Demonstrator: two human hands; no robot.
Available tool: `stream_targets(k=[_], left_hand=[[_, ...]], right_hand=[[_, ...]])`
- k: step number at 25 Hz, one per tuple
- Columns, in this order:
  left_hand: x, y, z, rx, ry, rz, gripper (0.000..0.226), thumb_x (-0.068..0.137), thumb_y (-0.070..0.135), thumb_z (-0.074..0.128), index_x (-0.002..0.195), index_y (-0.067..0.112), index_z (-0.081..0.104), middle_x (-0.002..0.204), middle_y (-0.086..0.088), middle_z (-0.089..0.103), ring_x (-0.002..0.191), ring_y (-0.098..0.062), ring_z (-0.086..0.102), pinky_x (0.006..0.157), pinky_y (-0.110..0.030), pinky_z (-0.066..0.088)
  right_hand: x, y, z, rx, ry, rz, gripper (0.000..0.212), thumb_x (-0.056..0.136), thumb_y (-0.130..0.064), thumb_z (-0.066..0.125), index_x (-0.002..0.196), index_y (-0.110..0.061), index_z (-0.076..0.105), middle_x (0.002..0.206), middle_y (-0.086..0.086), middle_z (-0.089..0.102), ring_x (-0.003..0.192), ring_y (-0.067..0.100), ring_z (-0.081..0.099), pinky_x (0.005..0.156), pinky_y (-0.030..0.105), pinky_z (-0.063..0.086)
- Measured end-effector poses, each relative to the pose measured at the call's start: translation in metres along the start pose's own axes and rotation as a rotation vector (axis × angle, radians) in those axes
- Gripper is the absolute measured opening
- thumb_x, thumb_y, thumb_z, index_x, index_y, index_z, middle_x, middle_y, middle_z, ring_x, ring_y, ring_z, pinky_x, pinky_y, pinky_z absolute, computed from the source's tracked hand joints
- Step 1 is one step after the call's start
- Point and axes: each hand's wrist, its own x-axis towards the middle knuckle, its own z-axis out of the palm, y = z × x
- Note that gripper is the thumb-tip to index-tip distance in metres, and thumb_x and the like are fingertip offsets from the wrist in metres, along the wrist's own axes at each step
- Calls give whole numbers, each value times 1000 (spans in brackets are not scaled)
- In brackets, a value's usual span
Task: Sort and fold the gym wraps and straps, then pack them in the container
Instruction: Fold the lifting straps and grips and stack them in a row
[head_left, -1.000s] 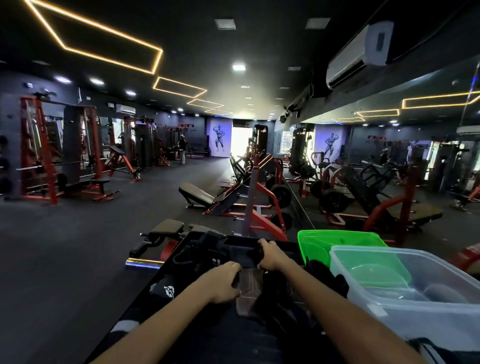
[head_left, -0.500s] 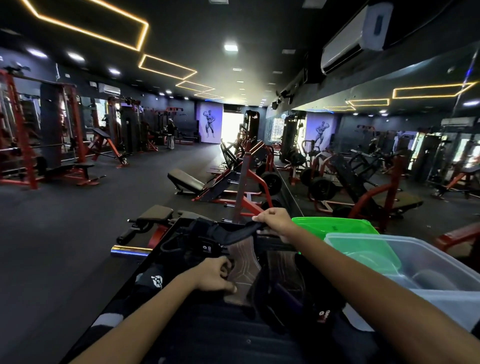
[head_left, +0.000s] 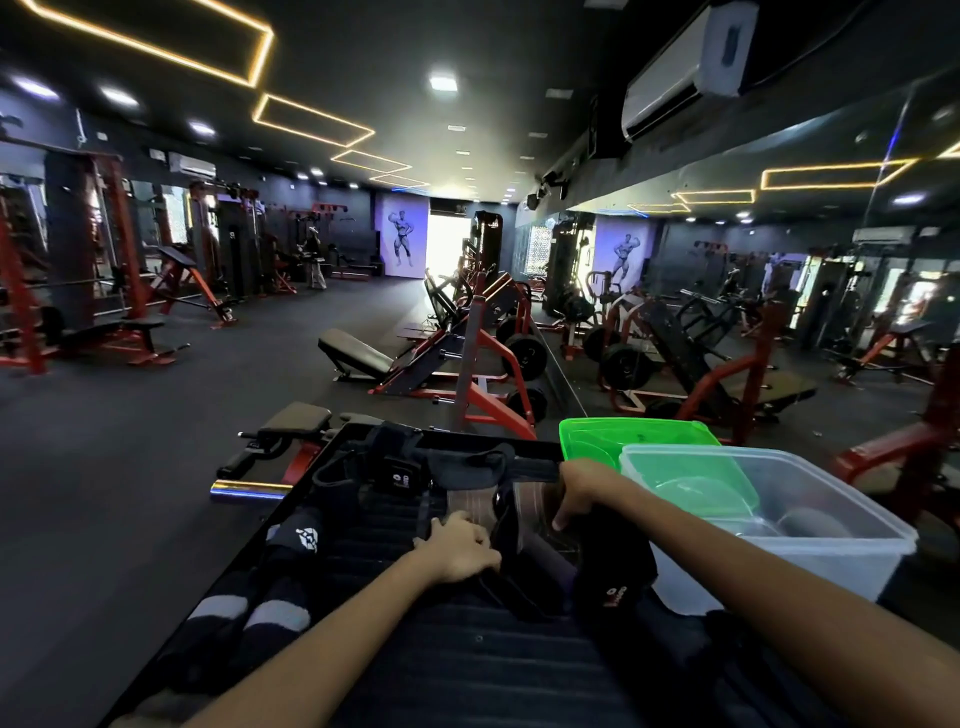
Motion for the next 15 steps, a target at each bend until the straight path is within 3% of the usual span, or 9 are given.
stream_targets(k=[3,4,6,7,9,12,15], left_hand=[[-4,-3,6,-103,135,-19,24,87,26,56,63,26,50,153,-2,21,144,-33,5,112,-55,-3],[-5,-5,6,-117,206,-16,26,88,24,55,63,26,49,146,-3,33,141,-31,15,113,-54,1],[-10,-8,0,-147,355,9,29,89,20,52,61,23,44,107,-2,54,118,-26,47,109,-45,26],[-13,-9,-5,-181,397,16,29,89,17,52,62,21,43,89,0,54,102,-25,54,96,-36,39],[-21,-8,-17,-246,432,-9,27,90,13,52,66,19,41,76,1,49,79,-18,53,64,-23,39],[-34,-10,-28,-234,355,-37,23,88,8,56,71,18,44,75,4,49,71,-11,48,60,-23,37],[-47,-2,-21,-9,55,10,15,83,5,59,83,18,52,82,0,57,73,-14,54,60,-20,43]], right_hand=[[-16,6,1,164,93,-114,41,66,-14,80,105,-8,66,103,9,69,92,22,63,61,22,42],[-24,9,2,214,101,-165,39,67,-7,78,105,-9,66,102,8,70,87,19,62,61,21,41],[-41,14,9,241,166,-238,35,68,1,69,99,-13,67,98,5,72,87,17,64,69,22,45],[-52,18,14,257,228,-262,31,67,2,64,94,-14,68,94,5,72,89,19,65,72,24,47],[-75,21,23,334,360,-323,27,67,4,58,87,-12,66,90,6,71,90,24,65,75,27,46],[-112,18,37,214,566,-412,24,71,-4,60,94,-11,61,93,9,62,94,28,55,79,32,40],[-150,12,55,240,664,-444,22,73,-12,56,90,-25,51,83,2,55,80,23,56,66,33,42]])
